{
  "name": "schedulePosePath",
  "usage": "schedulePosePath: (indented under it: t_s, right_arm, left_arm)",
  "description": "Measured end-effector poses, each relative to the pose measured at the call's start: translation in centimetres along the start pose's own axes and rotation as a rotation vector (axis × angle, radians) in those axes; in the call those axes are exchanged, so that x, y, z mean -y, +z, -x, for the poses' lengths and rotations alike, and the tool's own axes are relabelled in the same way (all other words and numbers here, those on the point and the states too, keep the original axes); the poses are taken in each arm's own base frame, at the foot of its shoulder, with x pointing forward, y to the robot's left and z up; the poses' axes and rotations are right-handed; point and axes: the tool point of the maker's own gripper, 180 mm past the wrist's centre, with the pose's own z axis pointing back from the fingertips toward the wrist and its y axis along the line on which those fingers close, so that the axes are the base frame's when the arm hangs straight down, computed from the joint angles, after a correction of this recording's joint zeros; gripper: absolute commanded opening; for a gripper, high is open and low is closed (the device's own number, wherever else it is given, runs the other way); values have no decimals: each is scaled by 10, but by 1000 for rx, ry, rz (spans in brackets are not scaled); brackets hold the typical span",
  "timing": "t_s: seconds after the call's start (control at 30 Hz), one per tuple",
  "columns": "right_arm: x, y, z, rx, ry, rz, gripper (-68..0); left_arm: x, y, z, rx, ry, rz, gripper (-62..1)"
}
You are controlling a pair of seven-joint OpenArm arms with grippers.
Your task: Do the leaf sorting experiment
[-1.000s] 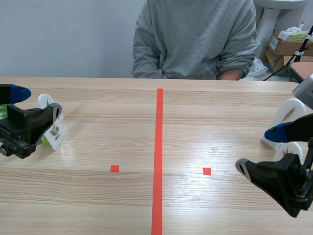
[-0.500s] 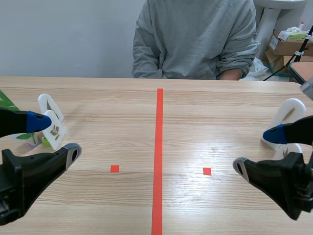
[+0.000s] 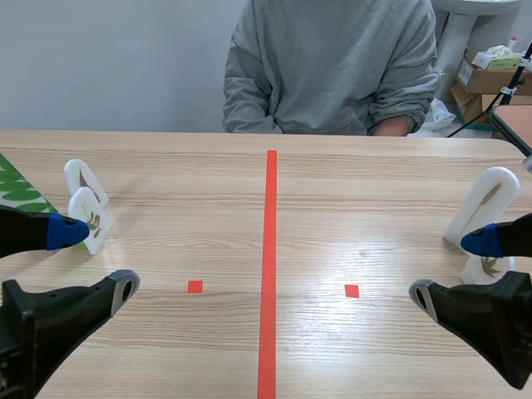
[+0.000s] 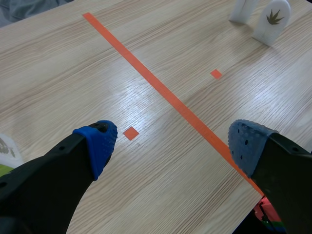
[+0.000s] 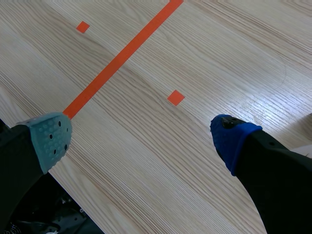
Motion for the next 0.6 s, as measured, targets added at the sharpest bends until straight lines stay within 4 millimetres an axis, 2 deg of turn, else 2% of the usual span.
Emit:
schedulePosePath:
  t_s: [0.6]
  right_arm:
    - [0,0,-2,11,0,0,-93]
  left_arm:
    - [0,0,0,0,0,0,-116]
